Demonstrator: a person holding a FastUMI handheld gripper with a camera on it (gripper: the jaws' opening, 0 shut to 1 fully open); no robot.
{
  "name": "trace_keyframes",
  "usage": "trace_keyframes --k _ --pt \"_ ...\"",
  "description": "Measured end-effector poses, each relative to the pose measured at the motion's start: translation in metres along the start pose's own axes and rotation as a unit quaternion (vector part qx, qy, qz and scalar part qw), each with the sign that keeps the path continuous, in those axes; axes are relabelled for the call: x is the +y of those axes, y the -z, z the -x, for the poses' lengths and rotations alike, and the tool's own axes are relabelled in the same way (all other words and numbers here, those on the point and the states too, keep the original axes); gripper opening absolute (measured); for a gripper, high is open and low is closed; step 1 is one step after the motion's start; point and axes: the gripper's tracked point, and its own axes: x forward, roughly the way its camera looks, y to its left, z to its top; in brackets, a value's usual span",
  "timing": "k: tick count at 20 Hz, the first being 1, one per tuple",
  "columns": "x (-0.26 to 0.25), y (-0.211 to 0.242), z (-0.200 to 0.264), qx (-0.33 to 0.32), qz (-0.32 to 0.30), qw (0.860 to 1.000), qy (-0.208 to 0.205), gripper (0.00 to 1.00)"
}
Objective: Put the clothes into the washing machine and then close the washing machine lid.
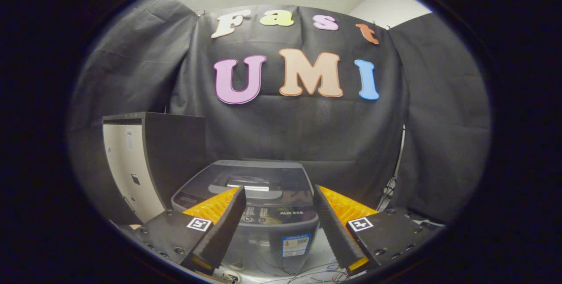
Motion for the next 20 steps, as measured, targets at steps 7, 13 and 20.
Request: trace_keyframes --k 7,13,20 --pt "-0.025 0.037 0.048 -0.002 -0.029 0.999 0.013 0.97" --pt "-0.02 0.06 0.066 0.012 -0.023 1.0 0.004 0.97" --pt "-0.011 0.067 0.073 0.01 -0.018 1.0 -0.011 0.98"
